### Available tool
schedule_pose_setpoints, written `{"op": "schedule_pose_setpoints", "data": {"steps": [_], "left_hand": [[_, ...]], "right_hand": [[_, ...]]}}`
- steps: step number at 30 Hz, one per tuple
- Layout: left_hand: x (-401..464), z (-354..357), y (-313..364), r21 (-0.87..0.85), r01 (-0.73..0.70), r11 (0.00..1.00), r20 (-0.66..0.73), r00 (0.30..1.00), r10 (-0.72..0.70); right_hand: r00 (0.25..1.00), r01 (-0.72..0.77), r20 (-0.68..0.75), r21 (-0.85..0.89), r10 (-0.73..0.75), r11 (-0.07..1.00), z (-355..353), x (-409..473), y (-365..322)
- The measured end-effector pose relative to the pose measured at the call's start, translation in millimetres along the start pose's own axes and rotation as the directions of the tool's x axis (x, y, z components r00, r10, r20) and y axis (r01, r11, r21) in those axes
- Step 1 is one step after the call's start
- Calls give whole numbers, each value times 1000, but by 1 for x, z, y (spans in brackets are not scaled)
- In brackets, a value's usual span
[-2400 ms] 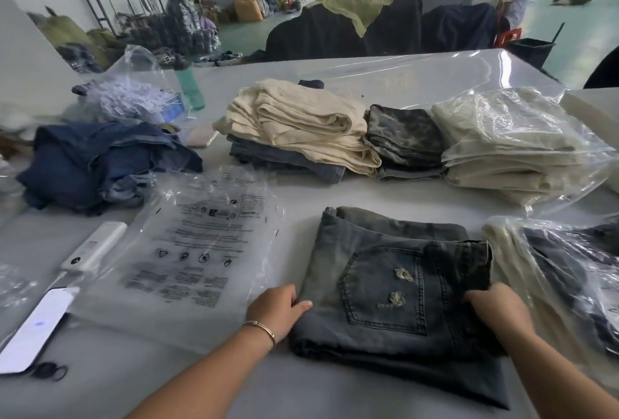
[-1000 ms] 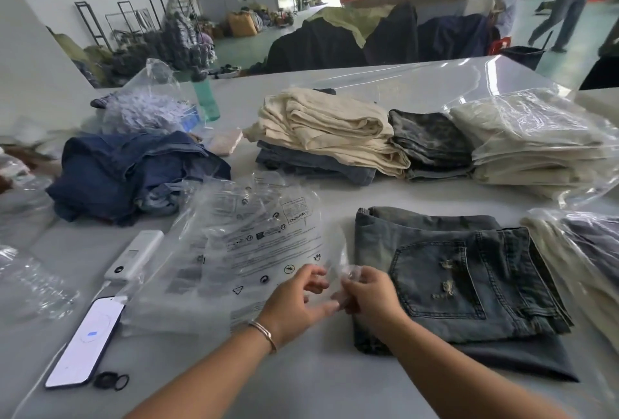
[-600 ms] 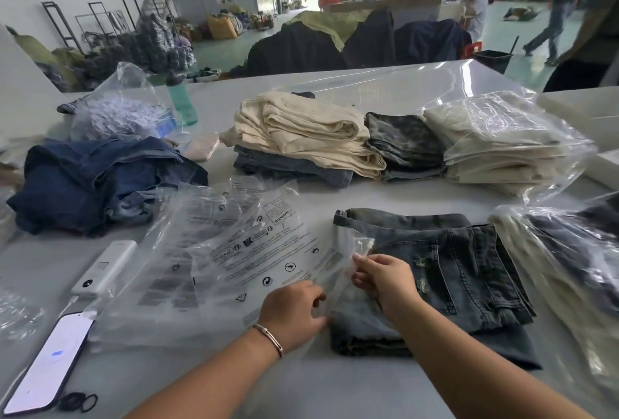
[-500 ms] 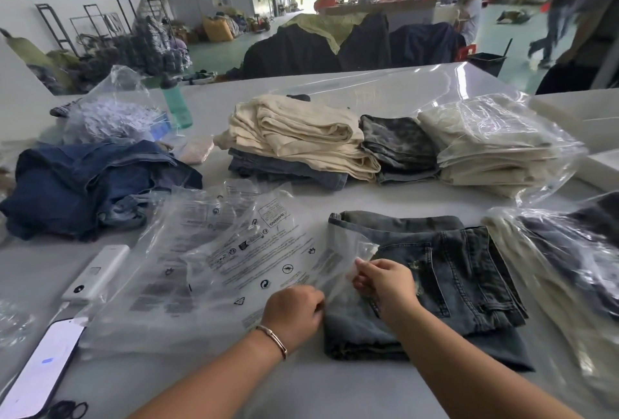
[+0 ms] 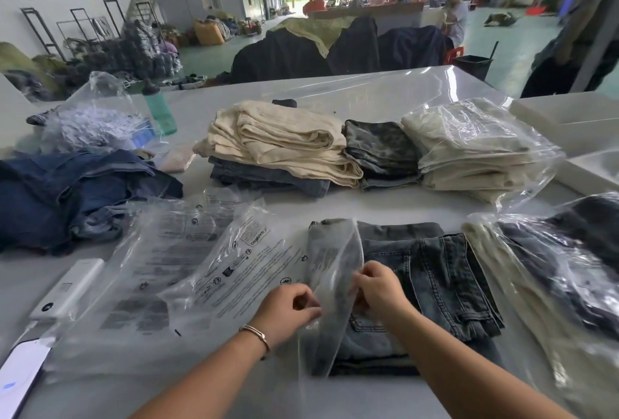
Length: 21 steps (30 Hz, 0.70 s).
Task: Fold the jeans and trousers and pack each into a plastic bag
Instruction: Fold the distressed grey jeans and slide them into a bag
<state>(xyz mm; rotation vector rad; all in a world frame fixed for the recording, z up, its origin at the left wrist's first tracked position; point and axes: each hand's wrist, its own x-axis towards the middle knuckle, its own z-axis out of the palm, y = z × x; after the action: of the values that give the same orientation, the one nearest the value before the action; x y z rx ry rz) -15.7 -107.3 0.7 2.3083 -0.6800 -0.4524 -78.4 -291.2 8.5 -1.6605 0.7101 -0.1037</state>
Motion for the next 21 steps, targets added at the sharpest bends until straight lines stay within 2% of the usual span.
{"op": "schedule_pose_setpoints", "data": {"steps": [2,3,4,6,7,8,10,11,12,14,17,21], "left_hand": [[2,-2,-5,125,50,991,-38,998,-45],[5,-4,-4,148,85,985,-100,993,-70],[10,-8,-3,132,125,983,-184,978,-99],[23,-22,-1,-25,205,978,-380,903,-199],[31,-32,1,-127,227,966,-462,848,-260],[38,-44,2,-178,227,958,-531,797,-288],[48,-63,3,-113,226,968,-625,741,-246],[50,-68,5,-65,218,974,-643,737,-208],[52,-71,8,-31,203,979,-644,745,-175],[56,-65,12,14,171,985,-619,776,-125],[59,-40,14,96,157,983,-558,826,-77],[58,-13,10,147,133,980,-495,868,-44]], "right_hand": [[999,36,-3,-13,-36,999,-10,7,3],[997,64,44,-33,-62,997,-16,9,4],[988,103,122,-87,-92,991,-23,11,5],[942,223,314,-326,-118,919,-42,13,7],[910,307,401,-483,-105,820,-53,13,8],[881,397,467,-630,-83,667,-62,12,9],[853,504,522,-820,-9,270,-75,8,15],[852,520,523,-851,30,78,-78,5,19],[850,526,522,-848,69,-68,-79,2,23],[847,531,519,-812,119,-242,-75,-4,32],[838,529,542,-774,68,-347,-66,-10,45],[811,539,583,-769,-35,-343,-65,-11,61]]}}
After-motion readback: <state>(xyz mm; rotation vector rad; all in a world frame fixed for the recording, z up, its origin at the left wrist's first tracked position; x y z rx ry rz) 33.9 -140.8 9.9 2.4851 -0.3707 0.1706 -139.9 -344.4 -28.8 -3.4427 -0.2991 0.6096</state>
